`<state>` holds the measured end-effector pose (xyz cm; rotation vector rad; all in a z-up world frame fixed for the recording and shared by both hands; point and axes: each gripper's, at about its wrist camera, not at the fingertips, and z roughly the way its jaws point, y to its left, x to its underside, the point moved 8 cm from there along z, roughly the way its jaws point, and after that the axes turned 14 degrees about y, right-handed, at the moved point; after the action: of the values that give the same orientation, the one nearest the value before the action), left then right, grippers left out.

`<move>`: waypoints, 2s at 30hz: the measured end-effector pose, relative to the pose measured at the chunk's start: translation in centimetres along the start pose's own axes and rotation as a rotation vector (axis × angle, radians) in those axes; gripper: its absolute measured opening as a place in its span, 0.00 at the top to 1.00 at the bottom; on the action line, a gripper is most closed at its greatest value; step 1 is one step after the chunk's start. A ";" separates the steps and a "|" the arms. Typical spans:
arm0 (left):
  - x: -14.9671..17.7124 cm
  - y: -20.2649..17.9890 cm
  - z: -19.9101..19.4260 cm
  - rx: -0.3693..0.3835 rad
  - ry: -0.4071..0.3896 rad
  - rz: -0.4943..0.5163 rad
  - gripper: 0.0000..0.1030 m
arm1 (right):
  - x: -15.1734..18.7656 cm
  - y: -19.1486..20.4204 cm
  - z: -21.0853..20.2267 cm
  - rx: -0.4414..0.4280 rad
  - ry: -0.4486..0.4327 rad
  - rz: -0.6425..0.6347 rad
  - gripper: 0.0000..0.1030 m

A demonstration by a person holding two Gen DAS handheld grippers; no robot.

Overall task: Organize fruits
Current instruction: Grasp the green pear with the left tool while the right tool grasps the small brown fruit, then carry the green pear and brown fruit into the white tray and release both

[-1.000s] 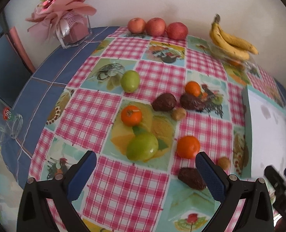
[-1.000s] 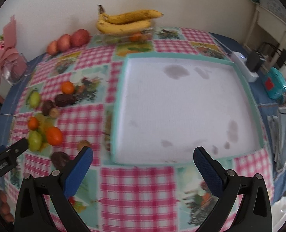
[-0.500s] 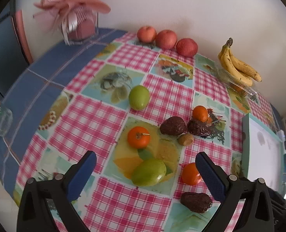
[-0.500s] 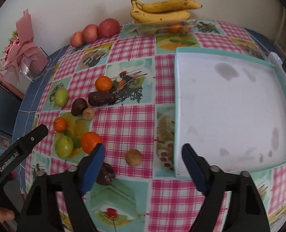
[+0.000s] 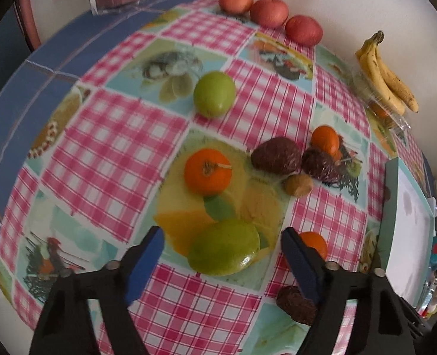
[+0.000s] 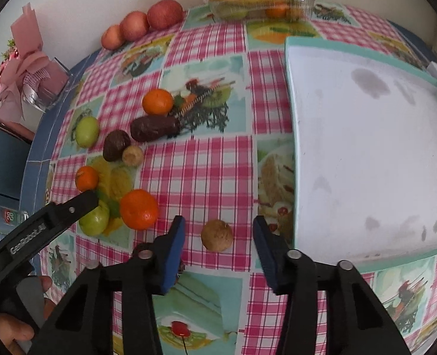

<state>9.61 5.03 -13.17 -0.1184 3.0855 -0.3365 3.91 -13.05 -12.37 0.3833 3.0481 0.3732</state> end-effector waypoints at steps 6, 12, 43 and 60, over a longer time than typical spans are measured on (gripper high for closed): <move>0.2 0.1 1.0 0.043 0.043 -0.028 0.44 | 0.3 -0.3 1.2 0.010 0.037 0.004 0.64; 0.2 0.4 1.0 0.053 0.039 -0.044 0.47 | 0.5 -0.2 1.6 -0.008 0.045 0.000 0.69; 1.5 -14.6 -4.0 0.088 -0.060 0.309 0.47 | -2.6 -13.2 -6.8 0.112 -0.146 0.288 0.74; 0.8 -28.7 2.2 0.047 -0.030 0.600 0.47 | -5.6 -21.9 -7.5 0.119 -0.182 0.469 0.74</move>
<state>10.93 -23.46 -9.10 0.7720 2.8890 -0.3635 3.53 -36.76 -10.30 1.0805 2.7832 0.1584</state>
